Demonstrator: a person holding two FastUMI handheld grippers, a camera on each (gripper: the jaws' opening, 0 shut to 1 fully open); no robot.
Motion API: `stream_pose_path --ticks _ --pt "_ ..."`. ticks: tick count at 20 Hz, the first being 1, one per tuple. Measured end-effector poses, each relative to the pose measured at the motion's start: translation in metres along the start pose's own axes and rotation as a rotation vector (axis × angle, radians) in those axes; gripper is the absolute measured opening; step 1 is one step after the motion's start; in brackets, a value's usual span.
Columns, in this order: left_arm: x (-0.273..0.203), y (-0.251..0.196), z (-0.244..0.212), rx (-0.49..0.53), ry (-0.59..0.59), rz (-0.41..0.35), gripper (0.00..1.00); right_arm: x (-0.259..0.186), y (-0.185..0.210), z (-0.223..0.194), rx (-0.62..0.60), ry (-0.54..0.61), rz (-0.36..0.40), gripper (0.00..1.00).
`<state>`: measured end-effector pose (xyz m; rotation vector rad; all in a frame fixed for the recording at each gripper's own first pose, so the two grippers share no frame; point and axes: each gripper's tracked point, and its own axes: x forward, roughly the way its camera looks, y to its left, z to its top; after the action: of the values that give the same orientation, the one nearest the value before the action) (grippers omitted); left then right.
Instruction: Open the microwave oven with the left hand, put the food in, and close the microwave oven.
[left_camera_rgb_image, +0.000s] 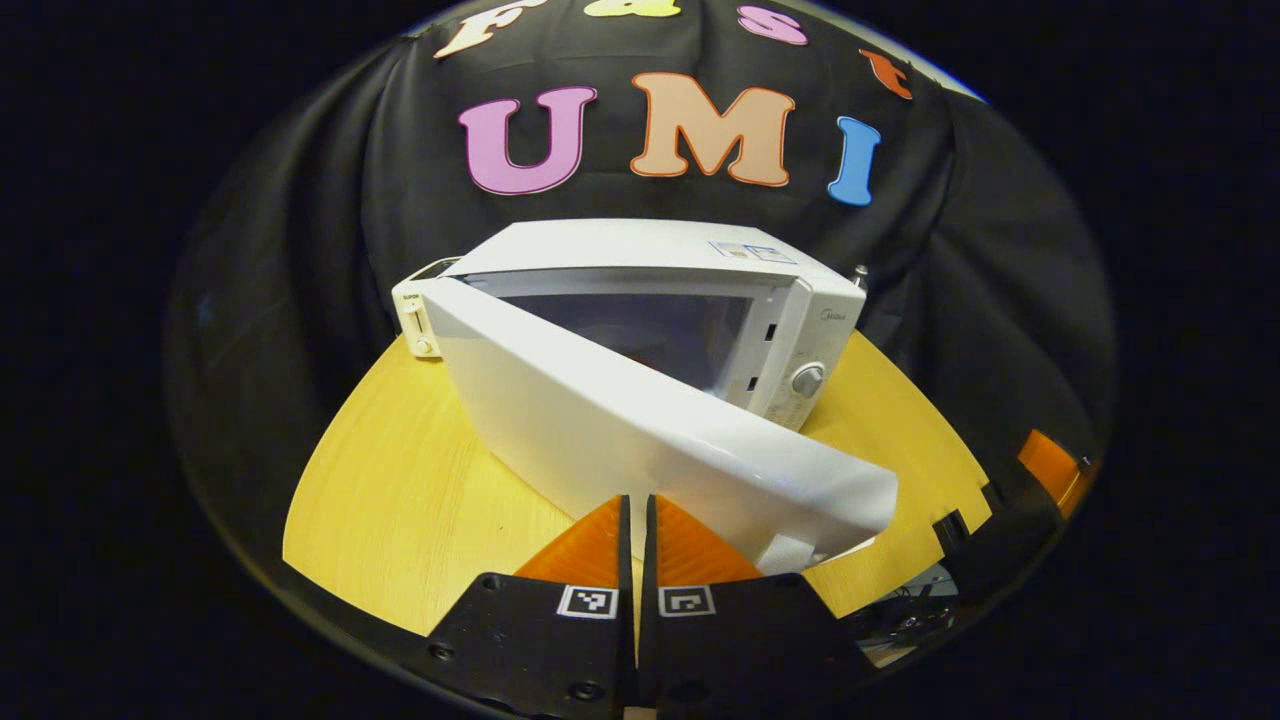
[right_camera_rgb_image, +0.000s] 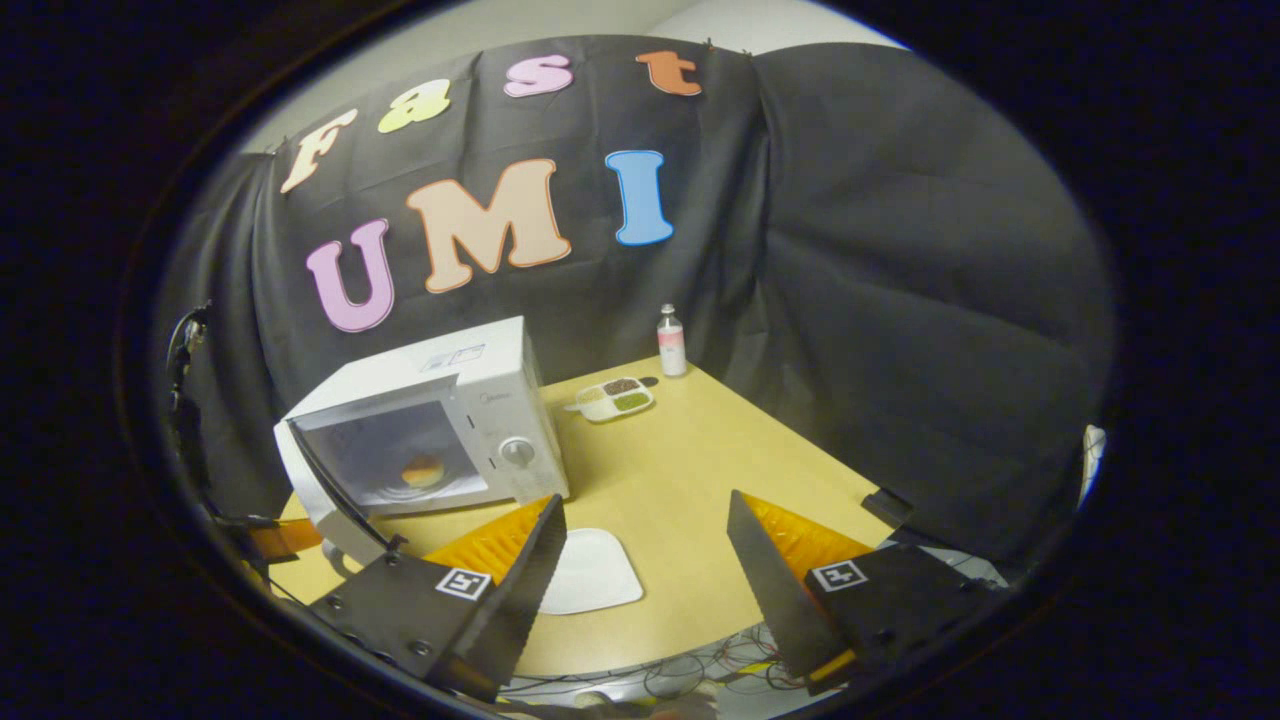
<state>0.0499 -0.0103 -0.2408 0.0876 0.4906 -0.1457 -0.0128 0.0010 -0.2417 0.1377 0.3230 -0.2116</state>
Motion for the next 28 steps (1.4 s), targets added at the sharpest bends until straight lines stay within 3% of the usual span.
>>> stream_pose_path --ticks 4,5,16,17,19,20,23,24,25,28 --pt "0.017 -0.016 0.006 0.001 0.014 0.010 0.01 0.011 -0.008 0.002 -0.029 0.010 0.018 1.00" --pt "0.021 -0.019 0.010 0.004 0.012 0.011 0.01 0.014 -0.008 0.004 -0.038 0.009 0.028 0.92" --pt "0.072 -0.054 0.058 -0.028 -0.071 0.029 0.01 0.035 -0.021 0.029 -0.073 -0.049 0.112 0.92" --pt "0.078 -0.057 0.062 -0.031 -0.079 0.026 0.00 0.036 -0.023 0.031 -0.074 -0.055 0.116 1.00" --pt "0.085 -0.062 0.066 -0.035 -0.080 0.024 0.00 0.040 -0.026 0.035 -0.076 -0.065 0.120 1.00" --pt "0.089 -0.063 0.069 -0.036 -0.083 0.024 0.01 0.039 -0.028 0.035 -0.076 -0.067 0.121 0.92" --pt "0.099 -0.065 0.077 -0.038 -0.095 0.026 0.00 0.041 -0.035 0.036 -0.072 -0.066 0.119 0.92" --pt "0.102 -0.065 0.081 -0.043 -0.102 0.025 0.00 0.040 -0.037 0.035 -0.068 -0.067 0.118 1.00" --pt "0.106 -0.066 0.083 -0.052 -0.107 0.024 0.00 0.042 -0.038 0.035 -0.063 -0.068 0.119 0.92" --pt "0.112 -0.066 0.090 -0.082 -0.110 0.025 0.00 0.044 -0.038 0.034 -0.054 -0.070 0.120 0.92"
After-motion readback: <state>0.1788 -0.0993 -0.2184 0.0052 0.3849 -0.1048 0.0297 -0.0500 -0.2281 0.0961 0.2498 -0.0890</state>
